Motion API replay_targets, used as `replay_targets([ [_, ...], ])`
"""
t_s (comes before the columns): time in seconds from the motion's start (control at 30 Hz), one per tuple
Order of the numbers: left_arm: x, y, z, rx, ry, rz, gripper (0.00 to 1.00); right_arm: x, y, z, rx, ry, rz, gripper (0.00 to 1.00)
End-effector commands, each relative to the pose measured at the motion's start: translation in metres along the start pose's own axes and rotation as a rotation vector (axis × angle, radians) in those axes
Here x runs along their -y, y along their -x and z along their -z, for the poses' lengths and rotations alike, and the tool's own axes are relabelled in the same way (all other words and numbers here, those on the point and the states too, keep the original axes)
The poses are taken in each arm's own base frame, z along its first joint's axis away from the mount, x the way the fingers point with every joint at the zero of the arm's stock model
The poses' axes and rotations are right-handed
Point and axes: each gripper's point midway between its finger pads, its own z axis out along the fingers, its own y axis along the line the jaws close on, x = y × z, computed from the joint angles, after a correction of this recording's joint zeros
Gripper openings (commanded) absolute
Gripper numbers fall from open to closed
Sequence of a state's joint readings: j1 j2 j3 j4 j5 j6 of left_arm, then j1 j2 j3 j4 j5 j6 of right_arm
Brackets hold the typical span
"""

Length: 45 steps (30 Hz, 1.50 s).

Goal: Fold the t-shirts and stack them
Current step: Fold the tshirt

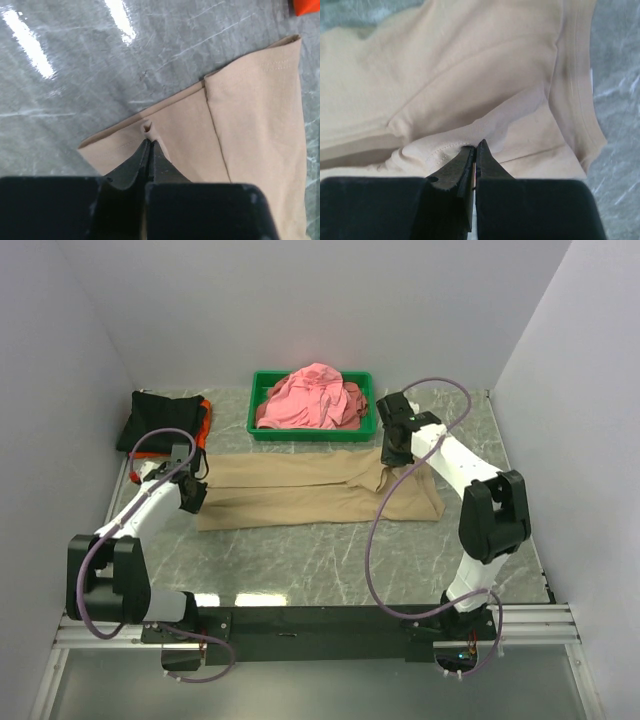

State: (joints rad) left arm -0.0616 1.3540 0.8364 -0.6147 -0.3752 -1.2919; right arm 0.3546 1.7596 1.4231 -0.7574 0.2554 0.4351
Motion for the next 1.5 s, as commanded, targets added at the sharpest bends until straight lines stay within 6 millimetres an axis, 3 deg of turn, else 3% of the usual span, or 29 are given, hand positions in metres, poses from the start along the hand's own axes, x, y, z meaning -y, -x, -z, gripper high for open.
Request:
replay_targets([
  [0.0, 0.023, 0.017, -0.003, 0.061, -0.056, 0.002, 0.05, 0.002, 0.021, -0.006, 0.028, -0.034, 0.004, 0.0],
  [0.03, 0.026, 0.016, -0.004, 0.057, -0.072, -0.003, 0.29, 0.0, 0.025, -0.008, 0.029, -0.034, -0.002, 0.0],
  [0.13, 0.035, 0.016, -0.005, 0.056, -0.107, -0.005, 0.69, -0.006, 0.031, -0.022, 0.032, -0.03, 0.006, 0.04],
  [0.17, 0.036, 0.021, -0.004, 0.075, -0.106, -0.001, 0.93, -0.008, 0.034, -0.025, 0.034, -0.028, 0.006, 0.11],
  [0.2, 0.036, 0.023, -0.002, 0.082, -0.103, 0.004, 0.99, -0.01, 0.036, -0.032, 0.034, -0.03, 0.009, 0.17],
  [0.27, 0.035, 0.028, 0.003, 0.1, -0.104, 0.006, 0.99, -0.015, 0.048, -0.033, 0.05, -0.023, -0.013, 0.4],
  [0.37, 0.034, 0.039, 0.016, 0.138, -0.121, 0.015, 0.99, -0.016, 0.059, -0.03, 0.083, -0.033, -0.033, 0.53],
  [0.5, 0.029, 0.054, 0.041, 0.186, -0.165, 0.04, 0.99, -0.01, 0.063, -0.007, 0.153, 0.002, -0.074, 0.67],
  [0.53, 0.028, 0.054, 0.045, 0.188, -0.178, 0.034, 0.99, -0.011, 0.045, -0.01, 0.114, 0.03, -0.068, 0.68],
  [0.6, 0.025, 0.054, 0.053, 0.186, -0.195, 0.031, 0.99, -0.018, 0.038, 0.001, 0.132, 0.11, -0.086, 0.72],
  [0.63, 0.024, 0.052, 0.054, 0.172, -0.205, 0.013, 0.99, -0.018, 0.016, -0.005, 0.085, 0.134, -0.077, 0.83],
  [0.7, 0.021, 0.05, 0.059, 0.163, -0.213, 0.005, 0.99, -0.019, 0.006, -0.004, 0.077, 0.167, -0.075, 0.84],
  [0.73, 0.019, 0.049, 0.06, 0.157, -0.214, -0.004, 0.99, -0.015, -0.009, -0.009, 0.046, 0.159, -0.068, 0.85],
  [1.0, 0.004, 0.05, 0.068, 0.173, -0.218, 0.0, 0.99, -0.005, -0.029, -0.04, 0.007, 0.016, 0.005, 0.86],
  [1.1, 0.001, 0.054, 0.069, 0.189, -0.209, 0.011, 0.99, -0.016, -0.018, -0.048, 0.019, 0.014, 0.02, 0.86],
  [1.13, 0.003, 0.054, 0.071, 0.192, -0.214, 0.012, 0.99, -0.024, -0.003, -0.045, 0.048, 0.033, 0.008, 0.86],
  [1.2, 0.004, 0.054, 0.071, 0.189, -0.219, 0.012, 0.99, -0.037, 0.006, -0.056, 0.049, 0.054, 0.004, 0.86],
  [1.23, 0.004, 0.054, 0.071, 0.187, -0.218, 0.008, 0.99, -0.048, 0.025, -0.051, 0.084, 0.082, -0.008, 0.86],
  [1.3, 0.006, 0.056, 0.072, 0.189, -0.216, 0.011, 0.99, -0.059, 0.033, -0.061, 0.079, 0.093, -0.02, 0.86],
  [1.33, 0.006, 0.056, 0.073, 0.189, -0.216, 0.006, 0.99, -0.066, 0.05, -0.056, 0.112, 0.106, -0.035, 0.86],
  [1.43, 0.009, 0.057, 0.075, 0.187, -0.22, -0.008, 0.99, -0.062, 0.061, -0.05, 0.135, 0.074, -0.05, 0.86],
  [1.47, 0.013, 0.057, 0.075, 0.187, -0.232, -0.007, 0.99, -0.057, 0.068, -0.037, 0.167, 0.077, -0.062, 0.86],
])
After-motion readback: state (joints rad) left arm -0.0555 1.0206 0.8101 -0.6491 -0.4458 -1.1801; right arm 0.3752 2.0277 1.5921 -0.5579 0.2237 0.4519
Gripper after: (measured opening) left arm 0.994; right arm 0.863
